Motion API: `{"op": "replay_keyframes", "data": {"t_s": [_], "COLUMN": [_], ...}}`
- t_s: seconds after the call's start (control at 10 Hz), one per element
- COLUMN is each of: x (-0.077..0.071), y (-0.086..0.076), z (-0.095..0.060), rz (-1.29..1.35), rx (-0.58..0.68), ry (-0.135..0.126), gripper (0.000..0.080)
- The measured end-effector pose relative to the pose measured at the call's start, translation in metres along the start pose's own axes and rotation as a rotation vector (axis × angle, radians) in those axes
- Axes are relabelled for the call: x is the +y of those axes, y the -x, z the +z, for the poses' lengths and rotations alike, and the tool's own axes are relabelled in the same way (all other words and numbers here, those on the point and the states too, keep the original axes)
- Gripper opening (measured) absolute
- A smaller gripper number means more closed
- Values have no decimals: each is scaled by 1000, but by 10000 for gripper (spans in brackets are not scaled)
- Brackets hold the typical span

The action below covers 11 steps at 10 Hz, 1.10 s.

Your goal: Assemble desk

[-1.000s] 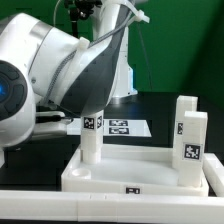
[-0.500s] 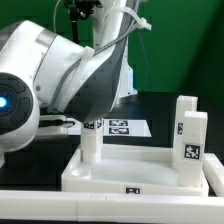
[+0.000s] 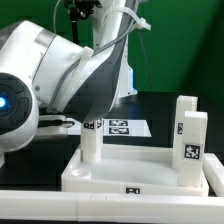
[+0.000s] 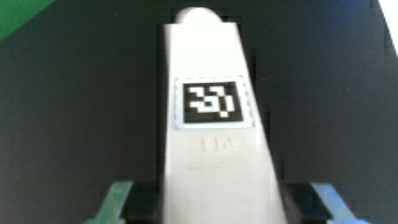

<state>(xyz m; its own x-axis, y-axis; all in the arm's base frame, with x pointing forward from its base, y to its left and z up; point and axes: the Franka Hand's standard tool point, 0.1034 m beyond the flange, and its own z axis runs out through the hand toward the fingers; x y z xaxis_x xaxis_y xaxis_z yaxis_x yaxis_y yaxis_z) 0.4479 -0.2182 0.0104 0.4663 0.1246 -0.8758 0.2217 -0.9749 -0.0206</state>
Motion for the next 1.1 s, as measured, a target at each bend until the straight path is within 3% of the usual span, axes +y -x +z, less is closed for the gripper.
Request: {"op": "replay_keyframes", "data": {"t_s": [0.4,0.6,0.7,0.9,1.1], "x": [3,-2,-2,-6,-4], "y": [9,37,51,65,62], "z": [-4,-18,-29,-34,-32], "rz": [-7,32,46,73,73], "rx": [-3,-31,-15,47,56], "ry": [-15,-78,-98,-153,-143], "gripper": [289,289,290,290,290]}}
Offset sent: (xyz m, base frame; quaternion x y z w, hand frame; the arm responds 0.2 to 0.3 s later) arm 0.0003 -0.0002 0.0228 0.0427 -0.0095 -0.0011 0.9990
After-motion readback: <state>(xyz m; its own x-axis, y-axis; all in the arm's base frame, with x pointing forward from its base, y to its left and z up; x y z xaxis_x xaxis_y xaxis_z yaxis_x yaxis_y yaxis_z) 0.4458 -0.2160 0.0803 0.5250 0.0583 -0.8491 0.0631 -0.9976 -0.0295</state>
